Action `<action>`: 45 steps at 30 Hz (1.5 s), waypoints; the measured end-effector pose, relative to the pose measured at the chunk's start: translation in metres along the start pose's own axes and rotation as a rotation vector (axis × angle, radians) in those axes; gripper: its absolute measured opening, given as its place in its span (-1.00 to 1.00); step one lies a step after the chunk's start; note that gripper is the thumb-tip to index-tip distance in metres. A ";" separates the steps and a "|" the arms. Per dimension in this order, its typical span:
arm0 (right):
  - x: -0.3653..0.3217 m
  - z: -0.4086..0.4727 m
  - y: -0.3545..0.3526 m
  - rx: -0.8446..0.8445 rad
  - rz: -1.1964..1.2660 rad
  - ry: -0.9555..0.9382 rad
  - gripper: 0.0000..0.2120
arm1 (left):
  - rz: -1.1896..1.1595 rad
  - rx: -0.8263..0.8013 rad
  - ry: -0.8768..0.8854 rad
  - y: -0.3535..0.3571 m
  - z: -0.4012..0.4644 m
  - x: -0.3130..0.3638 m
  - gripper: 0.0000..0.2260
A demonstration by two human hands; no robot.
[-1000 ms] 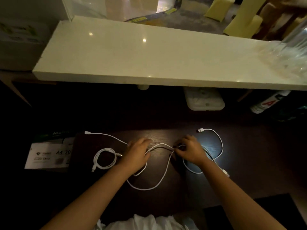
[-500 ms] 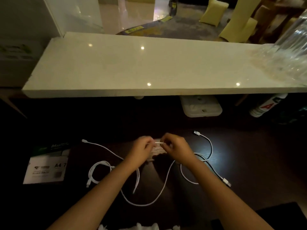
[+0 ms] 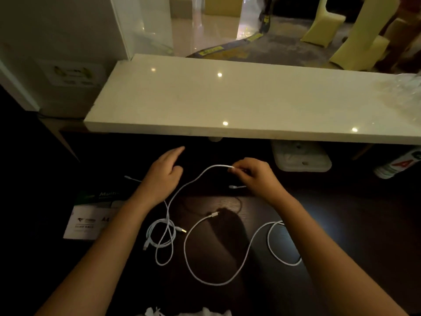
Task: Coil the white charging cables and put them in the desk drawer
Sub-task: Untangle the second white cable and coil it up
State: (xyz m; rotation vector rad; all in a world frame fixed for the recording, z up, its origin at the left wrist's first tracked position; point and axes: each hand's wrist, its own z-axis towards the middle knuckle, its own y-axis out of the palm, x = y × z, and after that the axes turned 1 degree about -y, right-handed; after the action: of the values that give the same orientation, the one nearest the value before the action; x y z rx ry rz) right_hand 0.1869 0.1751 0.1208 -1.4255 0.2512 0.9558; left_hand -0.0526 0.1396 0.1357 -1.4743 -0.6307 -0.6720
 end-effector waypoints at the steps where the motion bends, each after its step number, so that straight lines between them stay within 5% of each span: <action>1: -0.009 0.004 0.002 -0.017 -0.008 -0.030 -0.89 | -0.049 -0.023 0.051 0.003 -0.002 0.010 -0.63; 5: -0.045 0.015 0.002 -0.052 0.015 -0.116 -0.91 | -0.180 -0.030 0.106 0.006 -0.011 0.033 -0.84; 13: -0.048 0.021 -0.006 -0.028 0.235 -0.042 -0.92 | -0.564 0.181 -0.005 -0.023 -0.015 0.023 -0.75; 21: -0.048 0.021 0.000 -0.033 0.289 0.009 -0.90 | -0.683 0.190 -0.058 -0.022 -0.020 0.019 -0.75; 31: -0.022 0.005 0.014 -0.070 0.282 0.176 -0.80 | -1.428 0.056 -0.260 -0.033 -0.027 0.004 -0.81; 34: -0.028 0.001 0.031 -0.135 -0.011 0.166 -0.80 | -1.421 0.067 -0.210 -0.026 -0.026 0.008 -0.77; 38: -0.063 0.000 0.042 -0.437 -0.418 -0.001 -0.78 | -1.158 0.079 -0.175 -0.019 -0.026 0.015 -0.77; 42: -0.097 -0.001 0.044 -0.611 -0.487 -0.241 -0.77 | -0.870 0.073 -0.120 -0.010 -0.030 0.016 -0.78; 45: -0.113 0.001 0.036 -0.493 -0.423 -0.421 -0.81 | -0.753 0.076 -0.101 -0.002 -0.033 0.015 -0.83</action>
State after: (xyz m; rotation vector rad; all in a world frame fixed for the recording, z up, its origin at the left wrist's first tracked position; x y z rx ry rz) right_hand 0.0912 0.1254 0.1706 -1.5866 -0.6156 0.9691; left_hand -0.0453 0.1067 0.1480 -1.1841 -1.2998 -1.1335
